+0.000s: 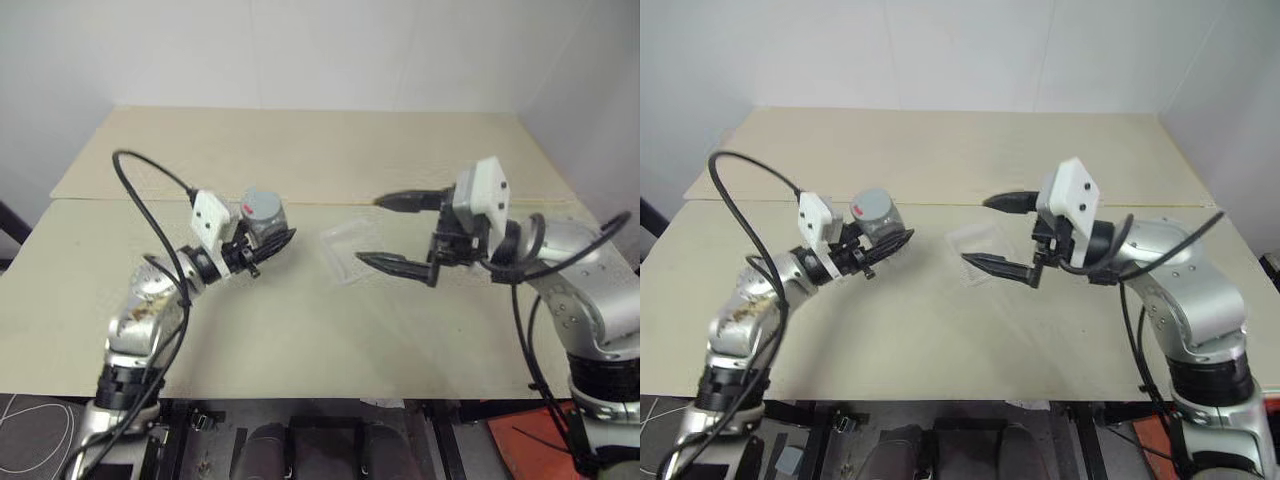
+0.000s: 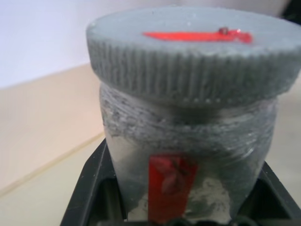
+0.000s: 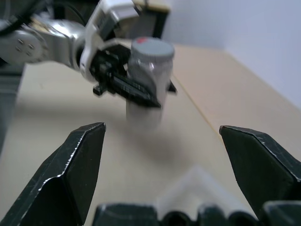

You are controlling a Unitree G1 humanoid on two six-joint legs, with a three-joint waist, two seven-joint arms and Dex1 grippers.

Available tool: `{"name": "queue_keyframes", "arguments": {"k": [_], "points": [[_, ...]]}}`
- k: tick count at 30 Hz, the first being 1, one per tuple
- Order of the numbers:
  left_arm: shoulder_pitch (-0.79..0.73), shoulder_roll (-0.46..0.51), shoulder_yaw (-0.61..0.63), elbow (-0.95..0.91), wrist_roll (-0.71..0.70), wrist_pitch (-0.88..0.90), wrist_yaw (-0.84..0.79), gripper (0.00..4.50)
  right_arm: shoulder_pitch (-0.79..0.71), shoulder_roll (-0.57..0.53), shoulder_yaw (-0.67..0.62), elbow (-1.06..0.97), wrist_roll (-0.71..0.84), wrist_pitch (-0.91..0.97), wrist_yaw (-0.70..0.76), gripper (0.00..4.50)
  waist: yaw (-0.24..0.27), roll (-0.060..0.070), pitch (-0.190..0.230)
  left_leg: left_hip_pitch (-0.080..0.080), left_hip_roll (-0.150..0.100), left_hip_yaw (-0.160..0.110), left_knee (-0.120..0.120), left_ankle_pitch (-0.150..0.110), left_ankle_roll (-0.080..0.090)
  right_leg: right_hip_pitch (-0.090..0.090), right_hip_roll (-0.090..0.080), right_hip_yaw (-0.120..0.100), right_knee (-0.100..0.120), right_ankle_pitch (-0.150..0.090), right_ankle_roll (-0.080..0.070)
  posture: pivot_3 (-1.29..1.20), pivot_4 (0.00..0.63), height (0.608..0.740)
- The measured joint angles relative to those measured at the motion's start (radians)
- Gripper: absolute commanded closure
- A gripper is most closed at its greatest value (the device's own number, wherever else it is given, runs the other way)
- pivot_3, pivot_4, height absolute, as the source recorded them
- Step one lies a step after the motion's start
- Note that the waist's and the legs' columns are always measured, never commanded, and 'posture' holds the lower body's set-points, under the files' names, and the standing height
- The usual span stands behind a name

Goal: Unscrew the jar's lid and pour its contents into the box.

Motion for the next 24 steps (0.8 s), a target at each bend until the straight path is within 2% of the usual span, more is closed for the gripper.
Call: {"name": "queue_keyframes", "arguments": {"k": [3, 9, 16, 24], "points": [[-0.081, 0.051, -0.017, 0.047, -0.05, 0.035, -0.157, 2.52, -0.078, 0.056, 0.028, 0.037, 0.027, 0.026, -0.01, 0.0, 0.001, 0.0, 0.0, 0.0, -0.001, 0.0, 0.0, 0.0, 0.0, 0.0, 0.0, 0.0, 0.0, 0.0, 0.0, 0.0, 0.15, 0.74], [-0.191, 0.046, -0.097, 0.167, -0.04, 0.016, -0.328, 2.52, -0.173, 0.136, 0.066, 0.088, 0.032, 0.088, -0.053, 0.0, 0.001, 0.0, 0.0, -0.003, -0.001, 0.0, 0.0, 0.0, 0.0, -0.001, 0.001, -0.001, 0.002, 0.0, 0.0, 0.0, 0.15, 0.74], [-0.253, 0.012, -0.128, 0.255, -0.017, -0.029, -0.395, 2.52, -0.204, 0.189, 0.104, 0.099, 0.031, 0.113, -0.084, 0.0, -0.002, 0.0, 0.0, -0.006, -0.001, 0.0, 0.0, 0.0, 0.0, -0.002, 0.001, -0.002, 0.003, 0.0, 0.001, 0.0, 0.15, 0.74], [-0.261, -0.005, -0.134, 0.263, -0.002, -0.038, -0.418, 2.52, -0.215, 0.222, 0.13, 0.107, 0.026, 0.114, -0.09, 0.0, -0.006, 0.0, 0.0, -0.006, -0.001, -0.001, 0.001, 0.0, 0.001, -0.003, 0.001, -0.002, 0.003, 0.0, 0.001, 0.0, 0.15, 0.74]]}}
